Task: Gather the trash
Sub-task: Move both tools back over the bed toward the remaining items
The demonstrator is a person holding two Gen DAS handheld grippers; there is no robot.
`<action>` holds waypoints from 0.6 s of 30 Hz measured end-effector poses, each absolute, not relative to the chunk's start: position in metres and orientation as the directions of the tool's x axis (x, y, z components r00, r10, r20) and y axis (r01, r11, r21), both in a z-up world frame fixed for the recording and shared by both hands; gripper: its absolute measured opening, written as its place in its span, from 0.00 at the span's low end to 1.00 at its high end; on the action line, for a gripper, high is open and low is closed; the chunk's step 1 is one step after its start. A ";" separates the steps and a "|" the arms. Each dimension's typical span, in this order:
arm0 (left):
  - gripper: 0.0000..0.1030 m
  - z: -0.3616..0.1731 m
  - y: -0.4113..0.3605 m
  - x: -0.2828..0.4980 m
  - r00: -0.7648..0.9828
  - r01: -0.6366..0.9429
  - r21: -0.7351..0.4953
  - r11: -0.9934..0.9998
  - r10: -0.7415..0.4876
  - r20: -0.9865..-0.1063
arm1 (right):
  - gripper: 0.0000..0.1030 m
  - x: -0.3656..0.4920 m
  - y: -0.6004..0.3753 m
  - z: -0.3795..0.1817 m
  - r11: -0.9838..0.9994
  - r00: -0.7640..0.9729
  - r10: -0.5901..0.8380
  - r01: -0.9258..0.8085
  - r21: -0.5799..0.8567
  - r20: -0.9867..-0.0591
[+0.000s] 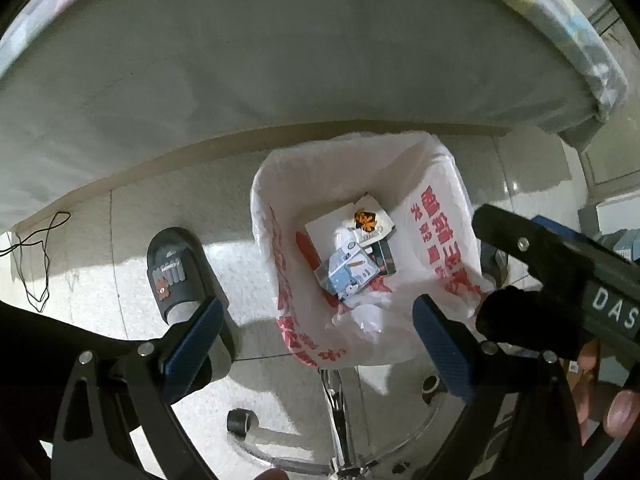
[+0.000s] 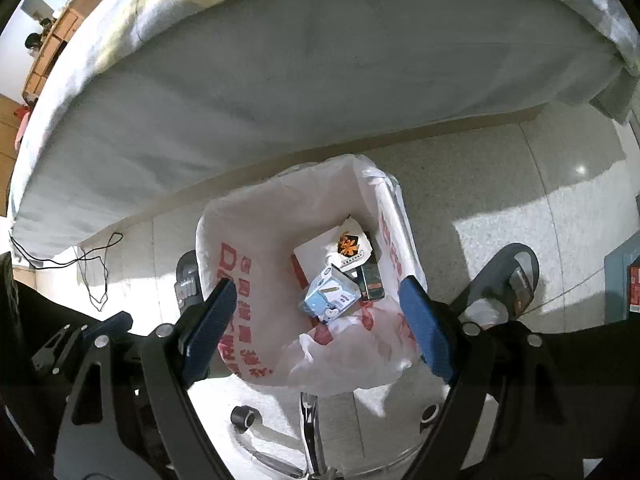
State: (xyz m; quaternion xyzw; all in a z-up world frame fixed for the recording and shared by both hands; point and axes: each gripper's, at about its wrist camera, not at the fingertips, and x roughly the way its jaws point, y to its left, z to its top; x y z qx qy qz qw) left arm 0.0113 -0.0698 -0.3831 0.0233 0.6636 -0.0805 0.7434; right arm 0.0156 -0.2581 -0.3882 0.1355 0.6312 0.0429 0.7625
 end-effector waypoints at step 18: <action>0.90 -0.318 -0.068 0.009 0.331 0.159 -0.064 0.985 -0.115 -0.937 | 0.80 -0.011 -0.287 -0.339 0.948 0.318 0.219 0.154 0.278 -0.922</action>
